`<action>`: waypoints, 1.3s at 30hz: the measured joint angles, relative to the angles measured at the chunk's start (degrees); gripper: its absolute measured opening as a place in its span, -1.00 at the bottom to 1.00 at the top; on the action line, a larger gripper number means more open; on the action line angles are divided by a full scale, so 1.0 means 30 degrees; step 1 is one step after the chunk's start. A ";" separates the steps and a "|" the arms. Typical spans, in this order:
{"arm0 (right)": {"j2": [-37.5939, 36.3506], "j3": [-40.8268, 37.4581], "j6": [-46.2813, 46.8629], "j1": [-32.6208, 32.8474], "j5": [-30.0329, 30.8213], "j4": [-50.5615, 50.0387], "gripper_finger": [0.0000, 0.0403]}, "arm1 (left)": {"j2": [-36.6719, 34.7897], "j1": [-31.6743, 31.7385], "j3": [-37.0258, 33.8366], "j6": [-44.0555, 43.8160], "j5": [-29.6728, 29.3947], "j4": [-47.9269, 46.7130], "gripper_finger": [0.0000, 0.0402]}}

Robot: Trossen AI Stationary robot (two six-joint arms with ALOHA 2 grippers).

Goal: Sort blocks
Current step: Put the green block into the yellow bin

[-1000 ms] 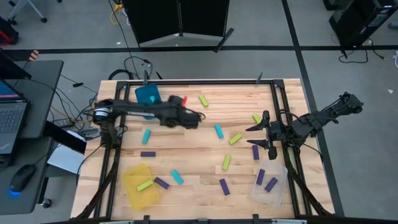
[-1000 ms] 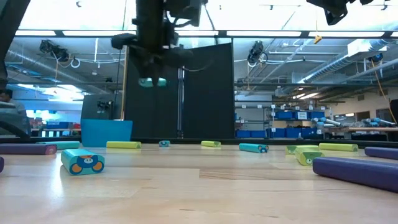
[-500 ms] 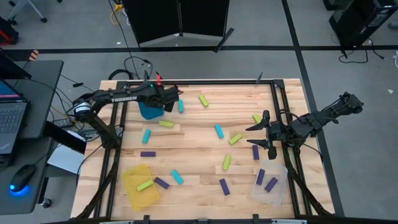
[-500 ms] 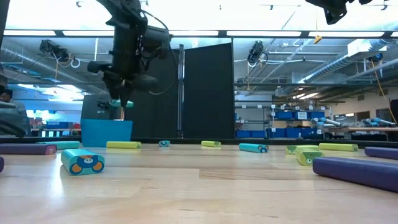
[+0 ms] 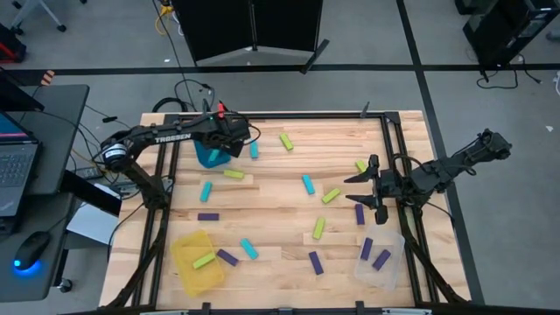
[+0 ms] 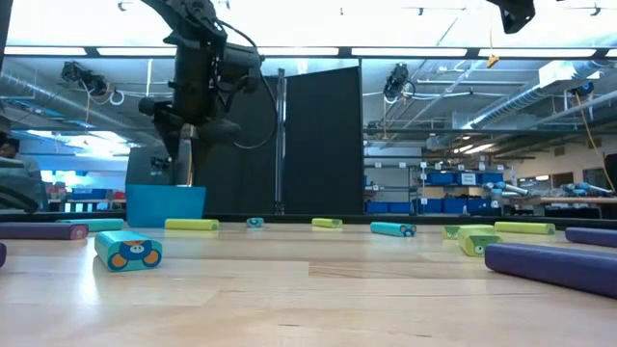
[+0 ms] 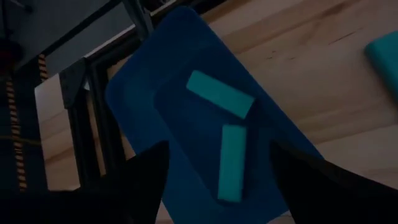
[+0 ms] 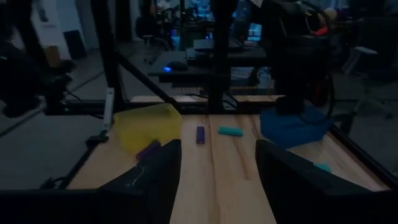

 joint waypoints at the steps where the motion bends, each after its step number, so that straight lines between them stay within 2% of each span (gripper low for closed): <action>1: 0.0190 0.0000 0.0021 -0.0061 0.0194 0.0057 0.08 | -0.0137 -0.0021 0.0000 0.0143 -0.0053 0.0072 0.43; 4: 0.1025 0.0000 0.0975 -0.0728 0.1059 0.0197 0.08 | -0.0704 -0.0517 0.0000 0.0470 -0.0500 0.0643 0.41; 8: 0.2761 0.0000 0.2465 -0.2709 0.0834 0.0223 0.08 | -0.2220 -0.1731 0.0000 0.0902 -0.1569 0.2094 0.37; 12: 0.5016 0.0000 0.4181 -0.4872 -0.1309 0.0191 0.07 | -0.3671 -0.3434 -0.0094 0.1719 -0.1657 0.4179 0.34; 15: 0.6793 0.0000 0.4430 -0.5778 -0.3307 0.0149 0.07 | -0.4326 -0.4838 -0.0117 0.2299 -0.1667 0.4601 0.33; 19: 0.8916 0.0321 0.2071 -0.5811 -0.4681 -0.0383 0.08 | -0.4949 -0.6759 -0.0141 0.3035 -0.2109 0.4656 0.33; 24: 1.1288 0.2756 0.0174 -0.6329 -0.5321 -0.5423 0.08 | -0.5882 -0.9255 -0.0146 0.3385 -0.3279 0.4782 0.33; 30: 1.4298 0.5039 -0.3182 -0.6648 -0.9755 -0.7395 0.08 | -0.6254 -1.2022 -0.0146 0.3059 -0.4504 0.4903 0.33; 35: 1.6046 0.6524 -0.6307 -0.5297 -0.9744 -0.8384 0.08 | -0.6261 -1.3482 -0.0146 0.2232 -0.5330 0.4648 0.33; 39: 1.7466 0.7026 -0.7382 -0.4216 -0.9601 -0.8640 0.13 | -0.6254 -1.4196 -0.0146 0.1526 -0.6218 0.4431 0.33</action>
